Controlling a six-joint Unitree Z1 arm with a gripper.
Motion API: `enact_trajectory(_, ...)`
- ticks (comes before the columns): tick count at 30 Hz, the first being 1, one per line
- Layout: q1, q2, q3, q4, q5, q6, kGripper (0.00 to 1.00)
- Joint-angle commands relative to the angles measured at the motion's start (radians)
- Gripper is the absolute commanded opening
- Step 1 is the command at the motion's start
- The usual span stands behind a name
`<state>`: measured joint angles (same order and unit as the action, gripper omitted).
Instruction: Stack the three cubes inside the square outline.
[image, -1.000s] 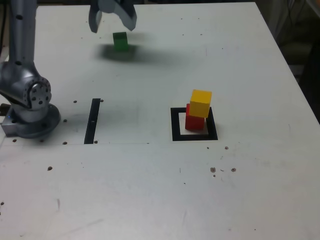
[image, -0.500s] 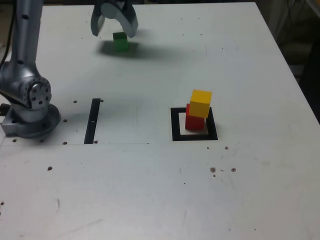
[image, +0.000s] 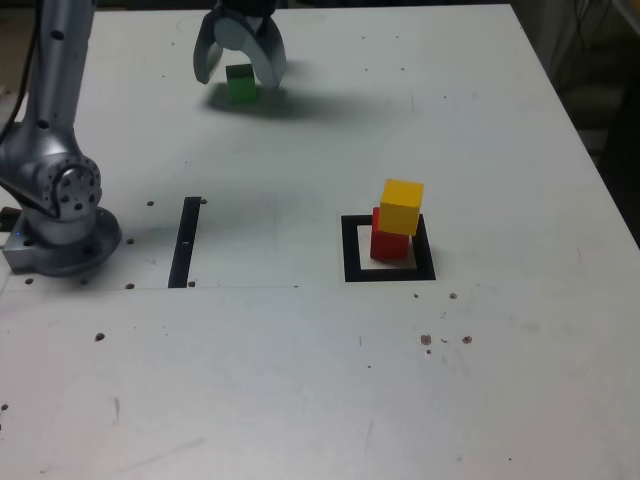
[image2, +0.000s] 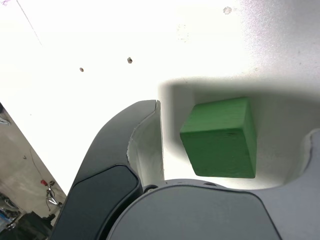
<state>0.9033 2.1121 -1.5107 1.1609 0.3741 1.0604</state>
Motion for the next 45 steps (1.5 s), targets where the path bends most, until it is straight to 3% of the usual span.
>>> enact_trajectory(1,-0.007,0.01,-0.004,0.008,-0.004,0.0,0.91)
enact_trajectory(13,-0.007,0.041,-0.015,0.05,-0.034,0.002,0.77)
enact_trajectory(16,-0.007,0.052,-0.017,0.049,-0.037,-0.001,0.64)
enact_trajectory(20,-0.007,0.058,-0.016,0.035,-0.047,0.004,0.39)
enact_trajectory(23,-0.007,0.058,-0.016,0.028,-0.059,0.014,0.3)
enact_trajectory(38,-0.011,0.028,-0.015,0.034,-0.085,0.021,0.28)
enact_trajectory(45,-0.041,-0.022,-0.012,0.037,-0.121,0.019,0.28)
